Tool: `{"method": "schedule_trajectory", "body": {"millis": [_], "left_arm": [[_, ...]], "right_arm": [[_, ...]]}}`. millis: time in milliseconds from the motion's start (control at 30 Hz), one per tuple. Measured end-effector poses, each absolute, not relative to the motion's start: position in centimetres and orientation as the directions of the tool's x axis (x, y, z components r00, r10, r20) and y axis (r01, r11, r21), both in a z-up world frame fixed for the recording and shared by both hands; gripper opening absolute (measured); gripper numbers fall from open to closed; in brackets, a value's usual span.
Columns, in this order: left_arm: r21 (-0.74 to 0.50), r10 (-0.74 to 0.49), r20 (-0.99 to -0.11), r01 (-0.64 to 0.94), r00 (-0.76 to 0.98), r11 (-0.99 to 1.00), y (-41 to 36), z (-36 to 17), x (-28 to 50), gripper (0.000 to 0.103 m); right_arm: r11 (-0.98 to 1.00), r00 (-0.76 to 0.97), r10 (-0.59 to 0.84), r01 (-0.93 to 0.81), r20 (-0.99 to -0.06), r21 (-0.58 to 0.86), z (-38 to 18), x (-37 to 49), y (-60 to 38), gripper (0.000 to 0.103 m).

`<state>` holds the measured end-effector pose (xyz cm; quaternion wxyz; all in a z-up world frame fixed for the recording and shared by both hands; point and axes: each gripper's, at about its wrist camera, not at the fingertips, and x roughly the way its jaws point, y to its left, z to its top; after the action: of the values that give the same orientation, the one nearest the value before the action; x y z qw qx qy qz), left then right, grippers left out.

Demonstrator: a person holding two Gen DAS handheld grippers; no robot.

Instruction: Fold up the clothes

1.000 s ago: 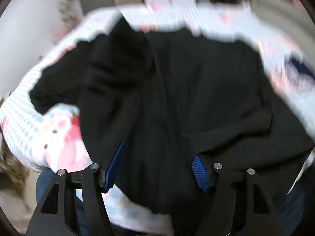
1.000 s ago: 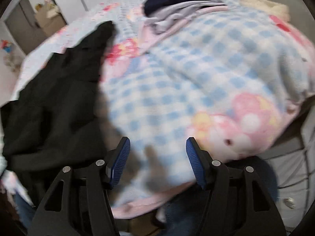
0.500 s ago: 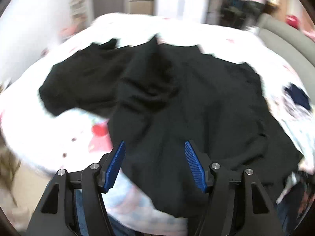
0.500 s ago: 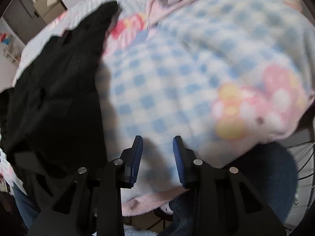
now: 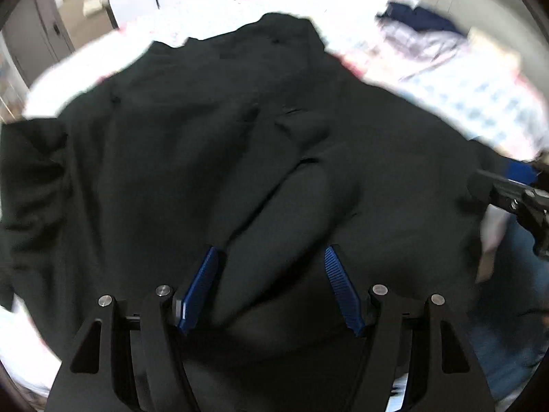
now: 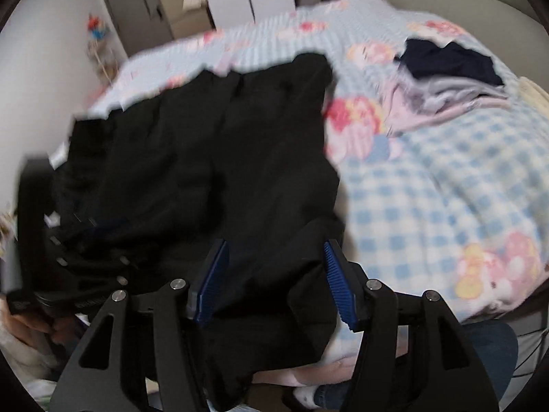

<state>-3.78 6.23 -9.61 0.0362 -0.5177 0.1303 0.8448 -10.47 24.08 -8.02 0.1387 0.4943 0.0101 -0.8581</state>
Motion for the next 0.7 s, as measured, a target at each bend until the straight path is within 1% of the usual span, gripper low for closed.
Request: {"method": "schedule_trajectory", "body": {"millis": [33, 67, 133, 200, 233, 300, 367, 433, 533, 567, 633, 700], "left_arm": [[0.248, -0.142, -0.877, -0.180, -0.459, -0.952, 6.0, -9.9, -4.0, 0.067], [0.271, -0.182, -0.869, -0.134, -0.460, -0.953, 4.8, -9.8, -4.0, 0.067], [0.274, -0.237, -0.854, -0.012, -0.463, -0.962, 1.5, -9.1, -3.8, 0.067], [0.263, -0.287, -0.835, 0.118, -0.470, -0.958, -1.8, -8.1, -3.4, 0.068], [0.246, -0.307, -0.821, 0.188, -0.482, -0.951, -3.5, -7.3, -2.9, 0.068], [0.204, -0.351, -0.792, 0.325, -0.499, -0.923, -6.9, -5.7, -2.0, 0.068], [0.105, -0.332, -0.773, 0.407, -0.540, -0.908, -9.3, -4.2, -0.3, 0.068], [0.014, -0.308, -0.755, 0.456, -0.578, -0.890, -11.3, -3.0, 1.2, 0.069], [-0.079, -0.231, -0.760, 0.439, -0.608, -0.895, -13.4, -2.5, 1.5, 0.069], [-0.158, -0.161, -0.762, 0.420, -0.627, -0.894, -14.4, -2.6, 1.3, 0.069], [-0.396, 0.057, -0.751, 0.379, -0.658, -0.836, -17.1, -3.5, 1.0, 0.069], [-0.575, 0.219, -0.689, 0.336, -0.691, -0.746, -18.7, -4.3, 1.3, 0.069]], "right_arm": [[-0.964, -0.440, -0.202, 0.247, -0.875, 0.098, -8.8, -10.7, 23.6, 0.058], [-0.968, -0.423, -0.179, 0.235, -0.888, 0.083, -9.0, -10.7, 23.7, 0.058], [-0.973, -0.436, -0.167, 0.216, -0.884, 0.077, -8.4, -10.3, 24.5, 0.058], [-0.978, -0.449, -0.155, 0.197, -0.880, 0.071, -7.8, -10.0, 25.3, 0.061], [-0.980, -0.455, -0.148, 0.187, -0.878, 0.068, -7.5, -9.8, 25.7, 0.063], [-0.984, -0.468, -0.136, 0.168, -0.873, 0.063, -6.9, -9.5, 26.5, 0.064], [-0.987, -0.480, -0.123, 0.149, -0.869, 0.057, -6.3, -9.1, 27.4, 0.064], [-0.990, -0.492, -0.110, 0.129, -0.864, 0.052, -5.7, -8.7, 28.2, 0.065], [-0.994, -0.509, -0.089, 0.099, -0.856, 0.045, -4.8, -8.2, 29.4, 0.066], [-0.994, -0.508, -0.090, 0.094, -0.857, 0.049, -4.7, -8.1, 29.7, 0.067], [-0.994, -0.493, -0.102, 0.091, -0.864, 0.066, -5.0, -7.9, 30.0, 0.067], [-0.993, -0.478, -0.115, 0.088, -0.871, 0.083, -5.2, -7.8, 30.4, 0.067]]}}
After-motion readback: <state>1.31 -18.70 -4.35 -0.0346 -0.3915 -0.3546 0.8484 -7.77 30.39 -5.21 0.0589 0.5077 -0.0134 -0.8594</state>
